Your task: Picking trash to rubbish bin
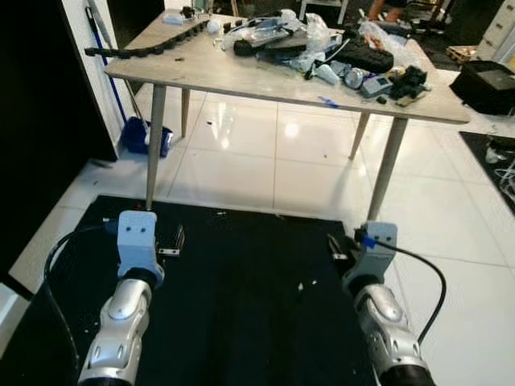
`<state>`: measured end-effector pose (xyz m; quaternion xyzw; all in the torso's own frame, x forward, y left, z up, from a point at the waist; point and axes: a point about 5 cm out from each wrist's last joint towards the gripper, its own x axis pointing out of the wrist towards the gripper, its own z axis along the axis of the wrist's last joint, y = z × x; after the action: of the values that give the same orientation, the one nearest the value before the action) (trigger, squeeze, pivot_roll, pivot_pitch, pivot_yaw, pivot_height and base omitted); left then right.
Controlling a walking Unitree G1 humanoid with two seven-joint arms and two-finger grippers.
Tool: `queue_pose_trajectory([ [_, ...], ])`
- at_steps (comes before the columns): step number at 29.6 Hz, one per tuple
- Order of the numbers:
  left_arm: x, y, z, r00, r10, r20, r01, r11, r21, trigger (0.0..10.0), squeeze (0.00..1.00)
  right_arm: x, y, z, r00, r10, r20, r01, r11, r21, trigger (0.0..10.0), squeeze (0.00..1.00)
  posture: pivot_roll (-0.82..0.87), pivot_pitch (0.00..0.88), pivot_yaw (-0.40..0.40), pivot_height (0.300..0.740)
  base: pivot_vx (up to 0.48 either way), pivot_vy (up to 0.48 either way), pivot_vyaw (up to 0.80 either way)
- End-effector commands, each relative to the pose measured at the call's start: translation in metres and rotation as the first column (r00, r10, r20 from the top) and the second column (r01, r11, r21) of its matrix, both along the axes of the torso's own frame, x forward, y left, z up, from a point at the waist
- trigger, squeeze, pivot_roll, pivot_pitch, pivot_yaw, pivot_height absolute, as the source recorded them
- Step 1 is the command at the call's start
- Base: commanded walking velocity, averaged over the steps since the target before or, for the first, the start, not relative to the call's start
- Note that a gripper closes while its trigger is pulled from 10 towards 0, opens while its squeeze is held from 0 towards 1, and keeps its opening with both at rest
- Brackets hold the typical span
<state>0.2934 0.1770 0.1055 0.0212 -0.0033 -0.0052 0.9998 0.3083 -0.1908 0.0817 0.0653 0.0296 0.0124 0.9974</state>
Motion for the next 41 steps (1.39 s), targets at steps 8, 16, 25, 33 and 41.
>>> queue_pose_trajectory([
  [8,-0.001,-0.003,-0.003,1.0,-0.007,-0.015,0.007,1.0,-0.003,10.0,0.0,-0.001,-0.005,-0.001,1.0,-0.015,-0.01,0.015,1.0,0.001,10.0,0.0,0.01,0.153,-0.026,0.74,0.347,0.0,0.0],
  [16,-0.001,-0.005,-0.003,1.0,-0.005,-0.015,0.005,1.0,-0.008,10.0,0.0,0.0,-0.005,0.002,1.0,-0.013,-0.003,0.013,1.0,-0.005,10.0,0.0,0.0,0.157,-0.032,0.74,0.35,0.0,0.0],
  [25,-0.002,-0.006,-0.003,1.0,-0.005,-0.014,0.005,1.0,-0.009,10.0,0.0,0.002,-0.005,0.007,1.0,-0.011,0.01,0.011,1.0,-0.005,10.0,0.0,0.0,0.16,-0.037,0.74,0.348,0.0,0.0],
  [33,-0.002,-0.006,-0.003,1.0,-0.004,-0.011,0.004,1.0,-0.01,10.0,0.0,0.003,-0.006,0.009,1.0,-0.008,0.018,0.009,1.0,-0.016,10.0,0.0,-0.01,0.161,-0.038,0.74,0.347,0.0,0.0],
  [41,-0.002,-0.007,-0.002,1.0,-0.006,-0.009,0.005,1.0,-0.012,10.0,0.0,0.004,-0.006,0.011,1.0,-0.014,0.023,0.015,1.0,-0.011,10.0,0.0,-0.01,0.162,-0.037,0.74,0.348,0.0,0.0],
])
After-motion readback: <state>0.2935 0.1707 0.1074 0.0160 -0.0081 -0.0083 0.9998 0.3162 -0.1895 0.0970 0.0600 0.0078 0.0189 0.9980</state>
